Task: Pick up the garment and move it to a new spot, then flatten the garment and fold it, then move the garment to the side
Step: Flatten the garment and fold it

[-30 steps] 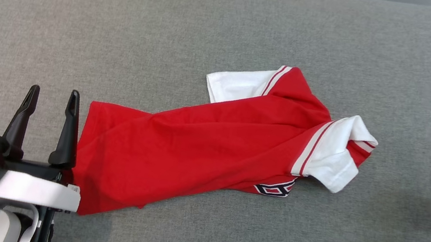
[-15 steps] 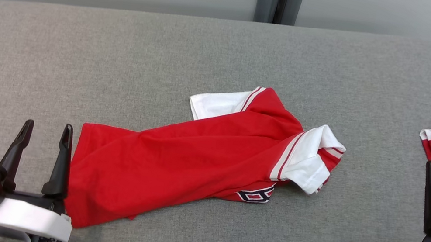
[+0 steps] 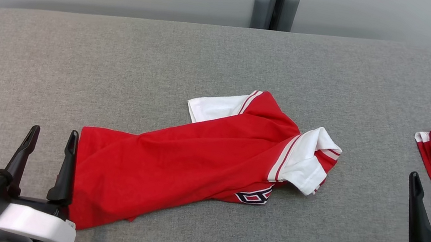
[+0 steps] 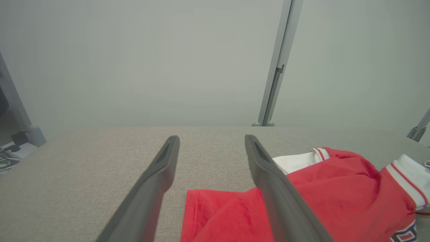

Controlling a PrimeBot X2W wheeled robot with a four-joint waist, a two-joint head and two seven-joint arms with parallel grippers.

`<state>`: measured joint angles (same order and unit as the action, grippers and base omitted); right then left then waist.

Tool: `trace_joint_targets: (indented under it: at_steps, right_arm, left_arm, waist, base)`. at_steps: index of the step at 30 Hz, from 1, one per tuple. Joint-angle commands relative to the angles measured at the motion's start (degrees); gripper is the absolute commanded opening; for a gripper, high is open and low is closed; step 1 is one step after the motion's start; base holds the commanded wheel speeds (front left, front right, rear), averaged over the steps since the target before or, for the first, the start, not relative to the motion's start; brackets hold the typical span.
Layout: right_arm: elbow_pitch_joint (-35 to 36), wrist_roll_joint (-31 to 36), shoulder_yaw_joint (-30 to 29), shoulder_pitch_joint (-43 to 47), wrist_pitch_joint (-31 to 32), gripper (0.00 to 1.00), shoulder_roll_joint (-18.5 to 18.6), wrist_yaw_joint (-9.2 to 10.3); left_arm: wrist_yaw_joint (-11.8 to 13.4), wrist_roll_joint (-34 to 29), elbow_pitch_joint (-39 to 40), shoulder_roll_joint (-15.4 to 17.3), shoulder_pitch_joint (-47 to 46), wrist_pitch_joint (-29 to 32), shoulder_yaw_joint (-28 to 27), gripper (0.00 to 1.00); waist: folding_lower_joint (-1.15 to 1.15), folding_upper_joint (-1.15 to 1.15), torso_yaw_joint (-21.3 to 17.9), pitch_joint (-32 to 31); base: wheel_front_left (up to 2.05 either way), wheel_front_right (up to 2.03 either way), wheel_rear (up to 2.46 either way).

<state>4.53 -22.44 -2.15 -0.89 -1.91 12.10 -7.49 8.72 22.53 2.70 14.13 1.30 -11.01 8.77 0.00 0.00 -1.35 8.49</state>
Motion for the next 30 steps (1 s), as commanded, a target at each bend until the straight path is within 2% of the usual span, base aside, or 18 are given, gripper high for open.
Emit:
trace_joint_targets:
  at_steps: [1,5,10,21,22,24,30]
  right_arm:
    - [0.4,0.3,-0.2,0.3,0.7,1.00,-0.1,0.00]
    - [-0.1,-1.1,1.9,-0.2,3.6,1.00,-0.2,0.00]
    - [-3.3,-4.7,8.4,-3.6,8.2,1.00,0.5,0.00]
    - [-13.0,-10.3,16.1,-10.2,9.0,1.00,1.2,0.00]
    - [-13.5,-11.1,16.7,-10.7,8.7,0.46,1.0,0.00]
    - [-14.0,-12.3,18.6,-11.5,8.6,0.00,1.1,0.00]
    - [-12.6,-13.7,20.5,-13.2,4.8,0.00,2.3,0.00]
  left_arm:
    - [0.2,0.0,0.2,0.3,-0.7,0.1,0.1,1.00]
    - [0.2,0.0,0.2,0.2,-1.2,-0.1,0.3,1.00]
    - [-0.3,0.0,-0.1,-0.3,-2.9,-0.5,1.1,1.00]
    - [-1.1,0.5,-1.6,-1.2,-5.3,-1.7,2.1,1.00]
    - [-1.1,0.5,-1.6,-1.2,-5.4,-1.7,2.1,1.00]
    - [-1.1,0.5,-1.8,-1.2,-5.5,-1.7,2.1,1.00]
    - [-1.0,0.6,-2.0,-1.1,-5.8,-2.1,2.2,1.00]
  waist:
    - [0.00,0.00,0.2,0.2]
    - [0.00,0.00,0.7,0.9]
    - [0.00,0.00,1.8,2.7]
    - [0.00,0.00,3.7,5.2]
    - [0.00,0.00,3.7,5.3]
    - [0.00,0.00,3.7,5.5]
    - [0.00,0.00,3.4,5.8]
  base:
    - [0.00,0.00,0.00]
    - [0.00,0.00,0.00]
    - [0.00,0.00,0.00]
    - [0.00,0.00,0.00]
    - [0.00,0.00,0.00]
    - [0.00,0.00,0.00]
    - [0.00,0.00,0.00]
